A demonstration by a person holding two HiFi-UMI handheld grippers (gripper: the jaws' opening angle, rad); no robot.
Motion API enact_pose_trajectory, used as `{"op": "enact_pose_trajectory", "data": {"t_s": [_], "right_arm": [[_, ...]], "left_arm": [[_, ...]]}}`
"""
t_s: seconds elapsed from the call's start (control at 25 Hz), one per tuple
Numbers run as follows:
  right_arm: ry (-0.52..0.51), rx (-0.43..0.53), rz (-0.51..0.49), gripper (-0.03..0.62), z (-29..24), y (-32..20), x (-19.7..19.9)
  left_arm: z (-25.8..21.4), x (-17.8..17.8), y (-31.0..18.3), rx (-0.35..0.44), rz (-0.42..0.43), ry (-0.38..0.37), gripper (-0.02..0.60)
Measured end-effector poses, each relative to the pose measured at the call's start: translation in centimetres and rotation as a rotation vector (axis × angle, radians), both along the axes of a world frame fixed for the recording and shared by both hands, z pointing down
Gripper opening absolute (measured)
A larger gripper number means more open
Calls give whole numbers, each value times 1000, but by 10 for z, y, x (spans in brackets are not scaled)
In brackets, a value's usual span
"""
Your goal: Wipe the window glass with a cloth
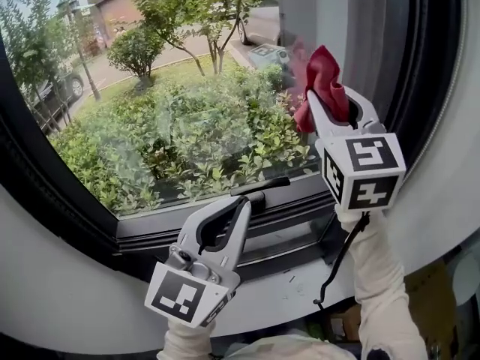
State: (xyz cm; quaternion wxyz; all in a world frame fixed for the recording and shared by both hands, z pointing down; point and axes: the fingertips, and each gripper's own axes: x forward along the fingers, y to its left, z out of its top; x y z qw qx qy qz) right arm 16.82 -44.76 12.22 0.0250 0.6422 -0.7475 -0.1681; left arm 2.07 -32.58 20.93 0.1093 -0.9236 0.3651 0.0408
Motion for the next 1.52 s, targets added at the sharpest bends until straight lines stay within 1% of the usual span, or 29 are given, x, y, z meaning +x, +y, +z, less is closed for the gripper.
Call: {"op": "enact_pose_trajectory", "data": {"t_s": [0.12, 0.24, 0.48, 0.68, 0.8, 0.96, 1.16, 1.36, 1.52], "right_arm": [[16, 8, -10, 130, -3, 5, -36], [29, 17, -26, 130, -5, 9, -78], [37, 38, -72, 130, -12, 18, -160], [65, 56, -126, 130, -11, 27, -229], [79, 70, -155, 132, -13, 30, -262], [93, 76, -200, 132, -20, 38, -290], [115, 91, -234, 132, -24, 45, -311], [130, 70, -270, 130, 3, 44, -320], [173, 67, -267, 130, 30, 42, -324]], "left_arm": [[-1, -23, 3, 1, -8, 11, 0], [0, -54, 6, 10, -19, 30, 0], [-1, -117, 13, 14, -78, 29, 0], [-1, -161, 19, 33, -120, 56, 0], [-1, -178, 22, 39, -138, 69, 0], [-8, -188, 28, 43, -151, 85, 0], [-11, -194, 33, 44, -163, 97, 0], [-7, -195, 30, 33, -168, 97, 0], [0, -190, 26, 24, -172, 92, 0]]}}
